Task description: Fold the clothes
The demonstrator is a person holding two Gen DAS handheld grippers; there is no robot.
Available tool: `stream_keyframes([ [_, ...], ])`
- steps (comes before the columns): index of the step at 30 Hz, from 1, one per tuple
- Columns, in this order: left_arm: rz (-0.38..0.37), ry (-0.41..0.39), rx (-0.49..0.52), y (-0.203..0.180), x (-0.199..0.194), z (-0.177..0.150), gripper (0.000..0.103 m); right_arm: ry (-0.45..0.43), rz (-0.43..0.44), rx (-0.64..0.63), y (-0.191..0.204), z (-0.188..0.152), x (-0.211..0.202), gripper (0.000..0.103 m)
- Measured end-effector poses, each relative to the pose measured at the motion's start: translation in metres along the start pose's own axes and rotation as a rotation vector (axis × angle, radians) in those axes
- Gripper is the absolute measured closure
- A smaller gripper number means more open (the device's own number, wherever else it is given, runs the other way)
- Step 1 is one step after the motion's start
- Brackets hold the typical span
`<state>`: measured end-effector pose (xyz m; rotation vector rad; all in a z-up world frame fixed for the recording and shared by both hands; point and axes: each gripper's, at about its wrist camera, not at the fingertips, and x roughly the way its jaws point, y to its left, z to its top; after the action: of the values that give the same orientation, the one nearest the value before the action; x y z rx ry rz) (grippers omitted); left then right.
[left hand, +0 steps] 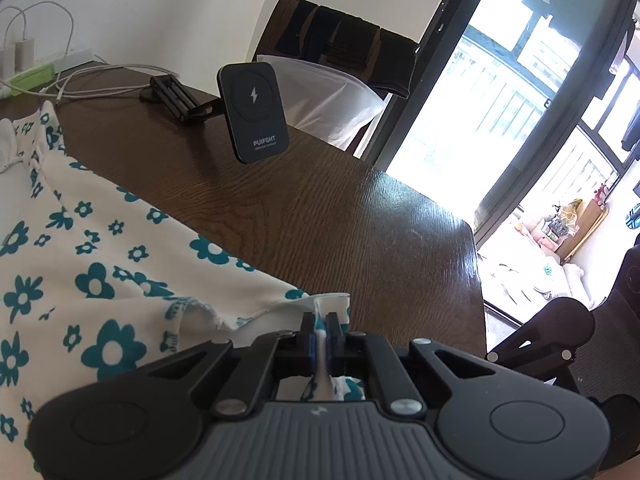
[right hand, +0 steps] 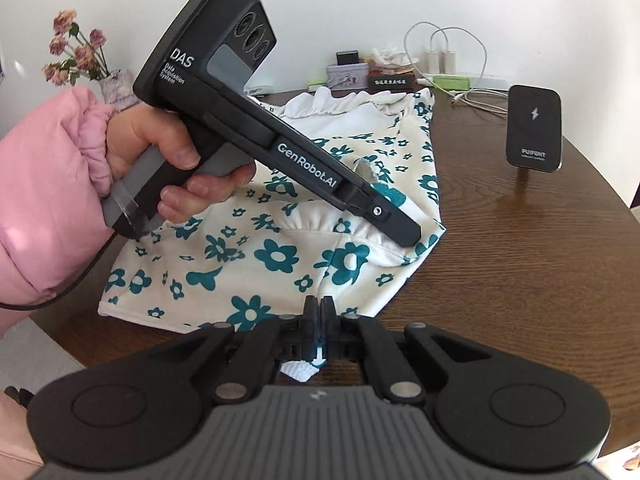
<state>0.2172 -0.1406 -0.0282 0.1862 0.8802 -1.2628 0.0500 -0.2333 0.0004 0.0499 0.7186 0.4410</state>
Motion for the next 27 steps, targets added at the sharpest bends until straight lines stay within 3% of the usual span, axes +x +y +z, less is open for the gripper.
stream_keyframes([
  [2,-0.028,-0.029,0.032,-0.005,-0.002,0.0,0.1,0.003,-0.001,0.014,-0.001,-0.004,-0.002,0.102],
  [9,-0.026,0.015,0.088,-0.017,0.022,0.003,0.099,0.0,0.014,0.043,-0.002,-0.008,-0.002,0.1],
  [11,0.004,0.023,0.096,-0.02,0.022,0.004,0.087,-0.009,0.04,0.078,-0.007,-0.008,-0.005,0.095],
  [13,0.05,-0.02,0.102,-0.024,0.004,0.004,0.057,-0.014,0.048,0.041,-0.005,-0.003,-0.002,0.081],
  [14,0.074,-0.044,0.105,-0.026,-0.006,0.005,0.053,-0.015,0.047,0.008,-0.002,0.001,0.001,0.065],
  [15,0.098,-0.08,0.104,-0.028,-0.023,0.003,0.049,-0.016,0.046,-0.026,0.0,0.005,0.004,0.058],
  [19,0.247,-0.251,0.087,-0.039,-0.102,-0.011,0.025,-0.019,0.041,-0.161,0.009,0.02,0.016,0.055],
  [21,0.361,-0.299,0.053,-0.045,-0.135,-0.032,0.024,-0.021,0.039,-0.229,0.014,0.028,0.021,0.055],
  [24,0.503,-0.289,-0.027,-0.046,-0.158,-0.069,0.027,-0.023,0.035,-0.33,0.021,0.039,0.03,0.052],
  [26,0.528,-0.243,-0.067,-0.044,-0.16,-0.088,0.054,-0.025,0.033,-0.397,0.026,0.047,0.036,0.045],
  [27,0.538,-0.219,-0.086,-0.044,-0.161,-0.098,0.059,-0.026,0.032,-0.431,0.028,0.051,0.039,0.041],
])
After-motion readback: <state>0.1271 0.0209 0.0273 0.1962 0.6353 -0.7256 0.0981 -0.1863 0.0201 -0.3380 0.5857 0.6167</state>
